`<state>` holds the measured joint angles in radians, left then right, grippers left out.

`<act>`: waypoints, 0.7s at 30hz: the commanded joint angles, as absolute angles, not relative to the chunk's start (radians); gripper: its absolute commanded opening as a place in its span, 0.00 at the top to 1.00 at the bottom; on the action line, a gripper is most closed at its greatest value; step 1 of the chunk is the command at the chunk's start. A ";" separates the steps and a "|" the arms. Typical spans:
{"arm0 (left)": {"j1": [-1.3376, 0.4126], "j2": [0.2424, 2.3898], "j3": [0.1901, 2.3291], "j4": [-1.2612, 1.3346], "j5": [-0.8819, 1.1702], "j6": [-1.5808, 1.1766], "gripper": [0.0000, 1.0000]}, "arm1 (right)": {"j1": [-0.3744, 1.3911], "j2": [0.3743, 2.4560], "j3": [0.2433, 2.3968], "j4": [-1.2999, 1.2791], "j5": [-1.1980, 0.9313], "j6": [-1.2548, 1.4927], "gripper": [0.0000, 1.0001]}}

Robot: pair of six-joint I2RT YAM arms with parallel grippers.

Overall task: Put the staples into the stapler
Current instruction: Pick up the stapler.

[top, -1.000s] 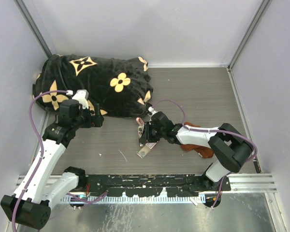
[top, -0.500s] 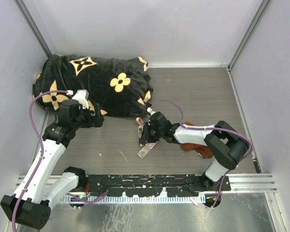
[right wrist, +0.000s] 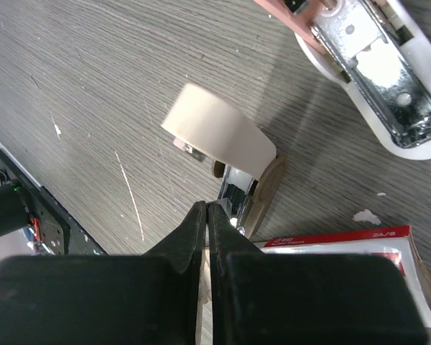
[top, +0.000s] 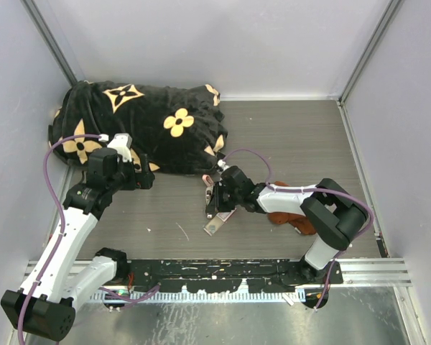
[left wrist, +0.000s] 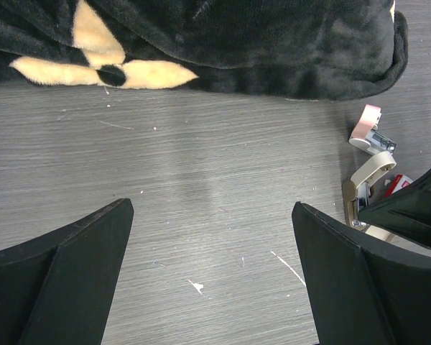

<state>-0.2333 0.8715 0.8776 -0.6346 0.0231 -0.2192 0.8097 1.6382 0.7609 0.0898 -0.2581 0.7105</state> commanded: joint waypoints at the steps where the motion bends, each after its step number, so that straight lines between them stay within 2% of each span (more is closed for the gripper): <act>1: -0.233 0.852 0.878 -0.612 0.031 -0.212 0.05 | 0.809 1.614 0.778 0.180 -0.295 0.753 0.99; 13: -0.236 0.849 0.877 -0.612 0.033 -0.212 0.05 | 0.787 1.604 0.684 0.397 -0.394 0.850 0.99; 21: -0.237 0.841 0.877 -0.615 0.031 -0.212 0.05 | 0.784 1.487 0.653 0.309 -0.343 0.782 0.99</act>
<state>-0.2344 0.8665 0.8776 -0.6350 0.0231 -0.2188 0.7879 1.6009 0.6624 0.3168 -0.3748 0.8261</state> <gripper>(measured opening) 0.952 0.060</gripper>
